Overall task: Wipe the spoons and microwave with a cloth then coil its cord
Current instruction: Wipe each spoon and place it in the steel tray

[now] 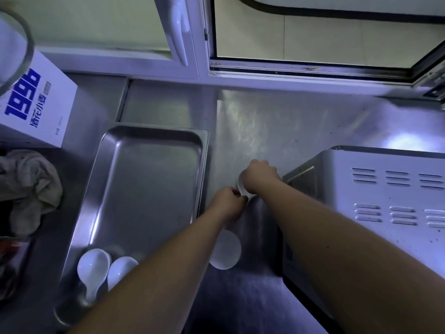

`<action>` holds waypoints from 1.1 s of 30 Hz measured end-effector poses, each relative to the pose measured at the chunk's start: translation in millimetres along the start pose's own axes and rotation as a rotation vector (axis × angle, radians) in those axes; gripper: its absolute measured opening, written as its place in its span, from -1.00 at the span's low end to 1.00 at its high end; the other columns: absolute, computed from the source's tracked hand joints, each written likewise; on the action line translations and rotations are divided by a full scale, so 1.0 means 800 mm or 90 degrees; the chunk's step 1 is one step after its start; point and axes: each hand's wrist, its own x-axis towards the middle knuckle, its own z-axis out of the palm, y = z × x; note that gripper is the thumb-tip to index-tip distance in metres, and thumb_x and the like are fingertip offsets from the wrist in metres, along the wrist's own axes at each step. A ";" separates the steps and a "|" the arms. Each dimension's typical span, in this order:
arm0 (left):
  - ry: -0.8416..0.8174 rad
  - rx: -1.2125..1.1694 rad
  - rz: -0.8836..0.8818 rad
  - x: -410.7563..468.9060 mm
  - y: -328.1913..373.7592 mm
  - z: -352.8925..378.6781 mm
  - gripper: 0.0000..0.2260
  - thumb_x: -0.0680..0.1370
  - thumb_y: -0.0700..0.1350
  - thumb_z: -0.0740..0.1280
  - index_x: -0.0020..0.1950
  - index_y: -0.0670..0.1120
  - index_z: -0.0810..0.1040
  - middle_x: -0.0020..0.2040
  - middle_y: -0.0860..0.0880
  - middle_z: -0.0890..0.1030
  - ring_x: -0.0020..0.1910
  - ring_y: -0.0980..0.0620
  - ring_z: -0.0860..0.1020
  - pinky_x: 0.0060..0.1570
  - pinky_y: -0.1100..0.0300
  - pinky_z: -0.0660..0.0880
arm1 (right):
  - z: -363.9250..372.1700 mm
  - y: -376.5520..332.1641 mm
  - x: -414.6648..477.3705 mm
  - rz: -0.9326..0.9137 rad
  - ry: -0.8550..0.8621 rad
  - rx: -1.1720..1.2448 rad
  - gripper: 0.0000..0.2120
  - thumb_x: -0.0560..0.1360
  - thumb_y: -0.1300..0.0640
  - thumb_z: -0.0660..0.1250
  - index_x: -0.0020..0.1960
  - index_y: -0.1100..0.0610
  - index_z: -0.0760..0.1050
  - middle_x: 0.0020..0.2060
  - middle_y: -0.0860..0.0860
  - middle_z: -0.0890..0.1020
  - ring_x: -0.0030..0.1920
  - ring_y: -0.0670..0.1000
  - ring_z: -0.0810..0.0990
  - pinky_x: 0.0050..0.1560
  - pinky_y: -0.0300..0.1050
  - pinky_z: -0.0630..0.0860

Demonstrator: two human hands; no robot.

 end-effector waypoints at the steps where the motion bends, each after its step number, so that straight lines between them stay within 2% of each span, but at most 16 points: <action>1: 0.002 -0.016 -0.006 0.006 -0.002 0.002 -0.76 0.39 -0.02 0.36 -0.46 -0.05 0.52 -0.45 -0.02 0.49 -0.21 -0.27 0.66 -0.08 -0.17 0.66 | 0.001 0.000 0.002 -0.001 0.000 0.000 -0.55 0.59 0.22 0.18 0.48 0.16 0.30 0.40 0.18 0.37 0.41 0.26 0.36 0.27 0.11 0.42; 3: 0.012 -0.023 -0.017 0.003 0.002 0.004 -0.72 0.39 -0.10 0.36 -0.53 -0.02 0.51 -0.52 0.01 0.43 -0.34 -0.16 0.58 -0.19 -0.09 0.61 | 0.003 0.002 0.004 -0.004 0.001 -0.001 -0.55 0.59 0.23 0.19 0.47 0.18 0.30 0.40 0.19 0.37 0.41 0.26 0.38 0.28 0.09 0.43; 6: 0.022 -0.038 -0.040 -0.014 0.013 -0.001 -0.62 0.43 -0.27 0.36 -0.59 -0.06 0.47 -0.61 0.06 0.36 -0.44 -0.01 0.43 -0.35 0.21 0.35 | 0.003 0.002 0.005 0.003 0.002 -0.010 -0.57 0.58 0.25 0.22 0.44 0.20 0.34 0.39 0.19 0.39 0.39 0.26 0.42 0.27 0.06 0.45; 10: 0.049 -0.059 -0.058 -0.028 0.014 -0.010 -0.66 0.39 -0.33 0.33 -0.56 -0.12 0.37 -0.58 0.04 0.32 -0.52 0.03 0.30 -0.51 0.29 0.15 | -0.001 -0.004 0.001 0.004 -0.004 -0.031 -0.64 0.52 0.28 0.27 0.32 0.22 0.46 0.29 0.21 0.49 0.29 0.27 0.51 0.21 0.08 0.56; 12: 0.059 -0.084 -0.055 -0.032 0.009 -0.014 -0.70 0.38 -0.33 0.35 -0.50 -0.09 0.40 -0.48 0.00 0.39 -0.44 0.02 0.34 -0.43 0.28 0.20 | -0.003 -0.007 -0.003 -0.012 0.001 -0.027 -0.70 0.51 0.29 0.27 0.24 0.22 0.50 0.23 0.20 0.52 0.23 0.27 0.54 0.16 0.08 0.58; 15: 0.080 -0.133 -0.037 -0.046 0.002 -0.023 -0.84 0.38 -0.30 0.39 -0.36 -0.09 0.58 -0.29 -0.09 0.59 -0.29 -0.02 0.53 -0.24 0.16 0.42 | -0.010 -0.011 -0.016 -0.037 0.030 -0.028 -0.89 0.52 0.33 0.25 0.01 0.19 0.47 0.09 0.17 0.57 0.03 0.22 0.58 -0.07 0.00 0.54; 17: 0.094 -0.152 -0.013 -0.056 -0.003 -0.030 -0.91 0.35 -0.26 0.39 -0.29 -0.11 0.68 -0.25 -0.11 0.69 -0.26 -0.04 0.60 -0.23 0.09 0.53 | -0.016 -0.012 -0.026 -0.058 0.055 -0.028 -0.87 0.52 0.35 0.28 0.01 0.17 0.47 0.02 0.15 0.55 -0.03 0.20 0.56 -0.12 -0.01 0.51; 20: 0.093 -0.198 0.018 -0.078 -0.011 -0.041 -0.82 0.43 -0.33 0.39 -0.17 -0.10 0.75 -0.24 -0.12 0.72 -0.28 -0.03 0.63 -0.19 0.10 0.57 | -0.023 -0.012 -0.045 -0.108 0.096 -0.035 -0.81 0.53 0.37 0.26 0.08 0.17 0.48 0.02 0.15 0.56 -0.07 0.18 0.56 -0.16 -0.02 0.51; 23: 0.108 -0.211 0.051 -0.101 -0.024 -0.053 -0.76 0.43 -0.30 0.41 -0.28 0.03 0.74 -0.29 -0.06 0.71 -0.31 0.05 0.66 -0.16 0.20 0.59 | -0.025 -0.016 -0.064 -0.154 0.134 -0.019 -0.75 0.55 0.35 0.24 0.17 0.18 0.54 0.07 0.16 0.61 -0.04 0.18 0.59 -0.12 -0.03 0.53; 25: 0.135 -0.210 0.056 -0.120 -0.037 -0.062 -0.73 0.45 -0.32 0.42 -0.37 0.00 0.65 -0.35 -0.03 0.65 -0.44 0.20 0.57 -0.32 0.35 0.49 | -0.021 -0.024 -0.080 -0.182 0.137 -0.017 -0.73 0.55 0.34 0.25 0.20 0.17 0.56 0.09 0.15 0.63 0.02 0.17 0.62 -0.06 -0.05 0.57; 27: 0.154 -0.242 0.054 -0.137 -0.056 -0.073 -0.79 0.48 -0.34 0.42 -0.21 -0.03 0.65 -0.32 -0.10 0.62 -0.47 0.17 0.55 -0.45 0.40 0.41 | -0.014 -0.036 -0.097 -0.216 0.137 -0.030 -0.71 0.54 0.33 0.26 0.22 0.16 0.56 0.10 0.15 0.63 0.06 0.16 0.63 0.01 -0.04 0.61; 29: 0.163 -0.272 0.042 -0.156 -0.076 -0.084 -0.84 0.48 -0.33 0.43 0.02 -0.14 0.66 -0.30 -0.12 0.62 -0.43 0.09 0.56 -0.46 0.37 0.41 | -0.003 -0.051 -0.114 -0.247 0.130 -0.040 -0.68 0.53 0.32 0.25 0.25 0.16 0.56 0.14 0.15 0.64 0.13 0.17 0.63 0.11 0.00 0.62; 30: 0.164 -0.275 0.032 -0.164 -0.089 -0.089 -0.81 0.48 -0.30 0.43 0.08 -0.14 0.65 -0.31 -0.11 0.63 -0.41 0.05 0.57 -0.45 0.35 0.40 | 0.004 -0.058 -0.124 -0.263 0.124 -0.042 -0.67 0.54 0.31 0.25 0.26 0.16 0.56 0.16 0.15 0.64 0.17 0.18 0.62 0.16 0.01 0.61; 33: 0.188 -0.297 -0.007 -0.187 -0.133 -0.100 -0.82 0.44 -0.26 0.47 0.00 -0.06 0.64 -0.27 -0.15 0.68 -0.28 -0.04 0.62 -0.25 0.24 0.52 | 0.031 -0.082 -0.151 -0.308 0.116 -0.039 -0.68 0.53 0.30 0.23 0.21 0.14 0.60 0.14 0.14 0.66 0.18 0.17 0.63 0.17 -0.01 0.59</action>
